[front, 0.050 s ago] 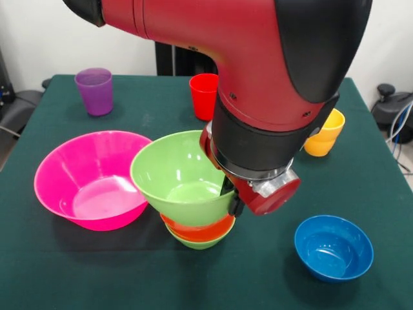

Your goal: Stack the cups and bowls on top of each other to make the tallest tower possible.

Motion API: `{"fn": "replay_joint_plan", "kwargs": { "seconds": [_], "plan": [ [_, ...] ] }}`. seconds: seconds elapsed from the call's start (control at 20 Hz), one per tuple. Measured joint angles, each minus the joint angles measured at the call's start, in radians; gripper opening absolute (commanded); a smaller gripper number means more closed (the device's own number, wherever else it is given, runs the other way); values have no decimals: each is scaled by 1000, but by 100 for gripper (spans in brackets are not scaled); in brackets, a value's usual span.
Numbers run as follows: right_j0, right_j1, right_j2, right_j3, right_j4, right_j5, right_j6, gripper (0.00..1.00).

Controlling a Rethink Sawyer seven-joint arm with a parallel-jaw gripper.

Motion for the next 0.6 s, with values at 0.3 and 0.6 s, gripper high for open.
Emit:
{"fn": "replay_joint_plan", "kwargs": {
  "seconds": [0.3, 0.6],
  "plan": [
    [0, 6, -25, 0, 24, 0, 0, 0],
    [0, 6, -56, 0, 56, 0, 0, 0]
  ]
}}
